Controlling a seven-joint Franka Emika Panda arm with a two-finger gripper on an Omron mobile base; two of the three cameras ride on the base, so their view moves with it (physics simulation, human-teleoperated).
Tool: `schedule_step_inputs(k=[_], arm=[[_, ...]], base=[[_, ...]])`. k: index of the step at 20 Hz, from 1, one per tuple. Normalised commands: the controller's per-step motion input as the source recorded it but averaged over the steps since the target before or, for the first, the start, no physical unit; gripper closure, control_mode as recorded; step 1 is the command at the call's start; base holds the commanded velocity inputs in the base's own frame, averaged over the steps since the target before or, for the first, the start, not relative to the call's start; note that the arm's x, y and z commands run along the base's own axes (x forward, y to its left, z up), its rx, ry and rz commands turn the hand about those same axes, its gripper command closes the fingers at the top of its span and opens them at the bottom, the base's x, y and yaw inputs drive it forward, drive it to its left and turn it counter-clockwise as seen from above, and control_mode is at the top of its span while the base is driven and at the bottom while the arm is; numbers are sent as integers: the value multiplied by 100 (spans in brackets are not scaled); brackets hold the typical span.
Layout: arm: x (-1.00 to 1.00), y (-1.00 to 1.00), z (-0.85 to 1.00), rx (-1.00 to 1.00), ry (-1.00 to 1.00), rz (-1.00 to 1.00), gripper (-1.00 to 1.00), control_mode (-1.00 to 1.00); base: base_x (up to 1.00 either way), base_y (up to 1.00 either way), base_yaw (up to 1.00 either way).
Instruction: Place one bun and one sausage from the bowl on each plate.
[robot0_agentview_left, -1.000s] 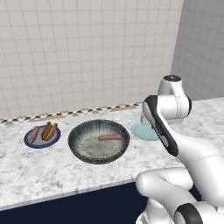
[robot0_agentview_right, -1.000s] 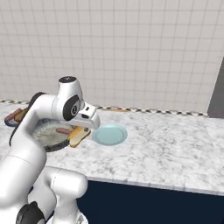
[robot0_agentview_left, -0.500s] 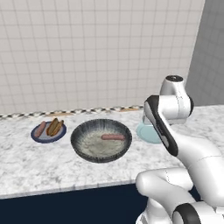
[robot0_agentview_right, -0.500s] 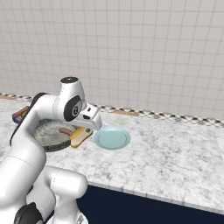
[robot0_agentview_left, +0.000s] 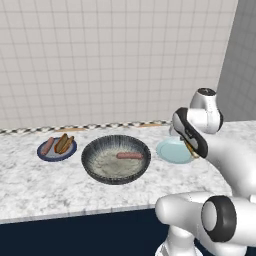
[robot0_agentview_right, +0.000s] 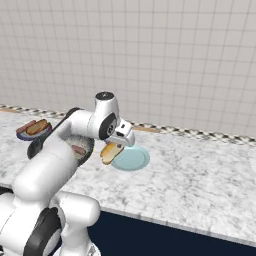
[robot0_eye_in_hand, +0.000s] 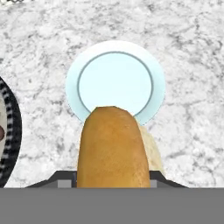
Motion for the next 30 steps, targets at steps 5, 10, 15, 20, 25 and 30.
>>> schedule_step_inputs(k=[5, 10, 15, 20, 25, 30], arm=[[57, -38, -44, 2, 0, -2, 100, -100], [31, -36, -44, 0, 0, -3, 100, -100], [31, -32, -29, 0, 0, -1, 100, -100], [21, -1, -17, 0, 0, 0, 100, -100], [14, 0, -28, 0, 0, 0, 100, -100], [16, 4, -12, 0, 0, 0, -100, -100]], base=[[0, 0, 0], [0, 0, 0], [0, 0, 0], [0, 0, 0], [0, 0, 0], [0, 0, 0]])
